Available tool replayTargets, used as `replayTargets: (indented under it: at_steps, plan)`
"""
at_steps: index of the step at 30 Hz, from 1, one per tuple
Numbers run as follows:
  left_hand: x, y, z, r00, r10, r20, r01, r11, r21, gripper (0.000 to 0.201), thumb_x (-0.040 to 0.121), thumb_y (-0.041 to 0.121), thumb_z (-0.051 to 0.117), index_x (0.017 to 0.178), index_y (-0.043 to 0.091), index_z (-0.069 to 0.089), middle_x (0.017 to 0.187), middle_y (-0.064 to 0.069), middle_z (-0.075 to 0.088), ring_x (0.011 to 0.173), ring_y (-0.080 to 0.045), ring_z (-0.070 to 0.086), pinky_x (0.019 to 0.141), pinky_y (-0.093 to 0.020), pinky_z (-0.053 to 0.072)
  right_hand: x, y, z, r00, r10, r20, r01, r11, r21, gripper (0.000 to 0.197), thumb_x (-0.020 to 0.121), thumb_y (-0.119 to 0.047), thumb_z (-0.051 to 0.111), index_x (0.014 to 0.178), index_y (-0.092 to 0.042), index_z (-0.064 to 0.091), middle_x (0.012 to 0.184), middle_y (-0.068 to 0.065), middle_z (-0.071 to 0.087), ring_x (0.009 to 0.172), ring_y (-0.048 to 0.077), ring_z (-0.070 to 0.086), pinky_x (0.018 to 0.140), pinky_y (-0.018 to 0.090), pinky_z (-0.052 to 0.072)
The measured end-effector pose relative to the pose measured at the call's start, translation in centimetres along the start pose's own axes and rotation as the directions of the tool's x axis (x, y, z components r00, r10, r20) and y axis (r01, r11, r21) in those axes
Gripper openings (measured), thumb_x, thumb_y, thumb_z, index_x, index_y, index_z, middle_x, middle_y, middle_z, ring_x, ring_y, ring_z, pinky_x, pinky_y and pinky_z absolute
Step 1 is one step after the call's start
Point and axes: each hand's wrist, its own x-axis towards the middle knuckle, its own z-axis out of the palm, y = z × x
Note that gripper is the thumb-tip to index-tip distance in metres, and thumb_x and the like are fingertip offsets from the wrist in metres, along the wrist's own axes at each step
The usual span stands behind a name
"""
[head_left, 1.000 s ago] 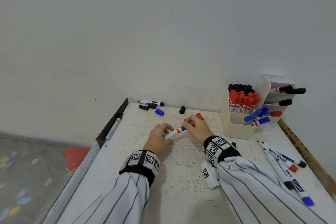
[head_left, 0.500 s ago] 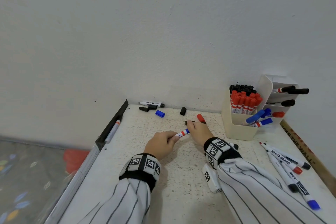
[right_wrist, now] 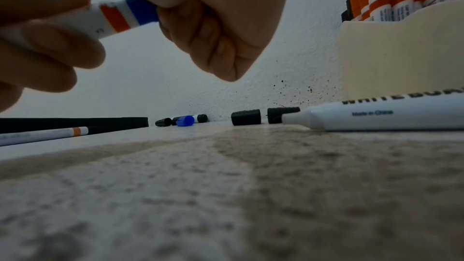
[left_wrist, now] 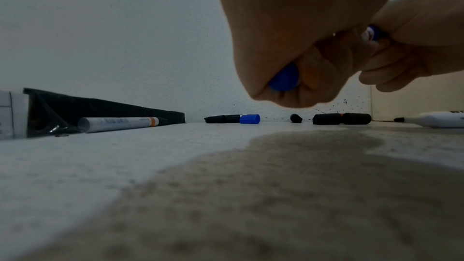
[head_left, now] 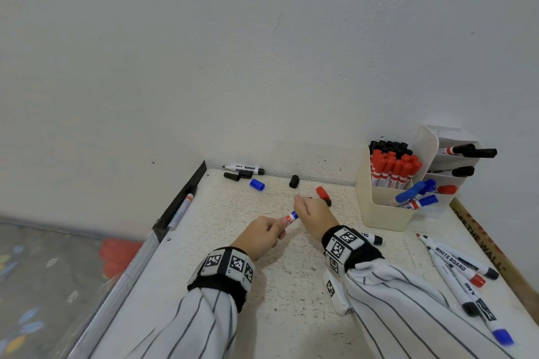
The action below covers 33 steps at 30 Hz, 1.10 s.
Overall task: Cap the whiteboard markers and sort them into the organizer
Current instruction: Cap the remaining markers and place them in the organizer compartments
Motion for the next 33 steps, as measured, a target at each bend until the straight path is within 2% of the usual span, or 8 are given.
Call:
replayTargets:
  at_steps: [3,9,15,24,26,28,29,33]
  plan:
    - [0.0,0.0,0.1,0.999,-0.033,0.004,0.034,0.998,-0.055,0.048,0.098,0.042,0.035,0.059,0.016,0.044,0.051,0.002,0.036,0.029,-0.001,0.023,0.034,-0.014,0.022,0.0,0.0,0.0,1.000,-0.011,-0.001,0.011,1.000,0.015,0.046,0.100,-0.021,0.032,0.054,-0.016,0.033,0.052,-0.002,0.029,0.049,0.011,0.027,0.051,0.025,0.024]
    - [0.1,-0.3,0.1,0.996,0.012,-0.084,-0.012,1.000,-0.004,0.046,0.096,0.043,0.040,0.058,0.020,0.051,0.050,0.004,0.041,0.040,-0.003,0.034,0.051,-0.020,0.029,0.2,0.0,0.5,1.000,0.015,-0.021,-0.015,1.000,-0.003,0.046,0.099,-0.024,0.032,0.054,-0.016,0.036,0.052,-0.002,0.032,0.049,0.012,0.029,0.053,0.027,0.026]
    - [-0.1,-0.3,-0.1,0.993,-0.046,-0.106,0.041,0.998,-0.053,0.044,0.092,0.048,0.045,0.062,0.020,0.060,0.052,0.002,0.048,0.044,-0.007,0.040,0.053,-0.021,0.033,0.1,-0.3,0.5,0.999,0.036,0.007,-0.035,0.999,-0.029,0.046,0.100,-0.024,0.031,0.055,-0.018,0.035,0.053,-0.002,0.032,0.049,0.011,0.029,0.051,0.025,0.024]
    - [-1.0,0.5,-0.5,0.994,-0.086,-0.060,0.090,0.994,0.064,0.041,0.097,0.044,0.036,0.093,0.014,0.064,0.068,0.006,0.056,0.058,-0.005,0.046,0.060,-0.020,0.037,0.1,-0.4,0.4,0.996,0.093,-0.002,-0.093,0.995,0.024,0.048,0.100,-0.030,0.031,0.054,-0.016,0.034,0.055,-0.001,0.031,0.051,0.012,0.028,0.054,0.027,0.025]
    - [-1.1,0.0,-1.5,0.989,-0.038,-0.141,0.061,0.984,0.165,0.036,0.099,0.035,0.037,0.100,0.010,0.064,0.081,0.000,0.058,0.072,-0.010,0.050,0.070,-0.022,0.039,0.0,-0.4,0.3,0.995,0.093,-0.020,-0.092,0.995,0.026,0.049,0.100,-0.033,0.030,0.054,-0.016,0.033,0.054,-0.002,0.030,0.051,0.012,0.027,0.053,0.026,0.024]
    - [-1.4,-1.1,-3.1,0.951,-0.040,-0.306,0.110,0.970,0.215,0.034,0.099,0.025,0.039,0.123,0.009,0.056,0.117,-0.008,0.058,0.109,-0.016,0.052,0.095,-0.026,0.039,0.1,-0.4,0.3,0.994,0.095,-0.047,-0.093,0.995,0.030,0.050,0.100,-0.035,0.030,0.054,-0.016,0.032,0.054,-0.002,0.028,0.051,0.012,0.027,0.052,0.025,0.023]
    - [-1.6,-1.7,-4.1,0.920,-0.068,-0.385,0.168,0.958,0.232,0.037,0.099,0.022,0.040,0.132,0.008,0.048,0.133,-0.009,0.049,0.125,-0.019,0.043,0.105,-0.030,0.032,0.1,-0.4,0.3,0.994,0.097,-0.060,-0.095,0.995,0.034,0.050,0.099,-0.036,0.030,0.054,-0.016,0.031,0.054,-0.001,0.028,0.051,0.012,0.026,0.051,0.026,0.022]
    - [-2.3,-4.4,-8.0,0.848,-0.262,-0.462,0.447,0.820,0.357,0.055,0.098,0.022,0.036,0.145,0.001,0.016,0.151,-0.017,0.020,0.139,-0.029,0.022,0.111,-0.037,0.023,0.2,-0.2,0.4,0.991,0.108,-0.083,-0.103,0.993,0.063,0.048,0.099,-0.037,0.030,0.055,-0.016,0.032,0.054,-0.001,0.028,0.051,0.012,0.027,0.051,0.026,0.021]
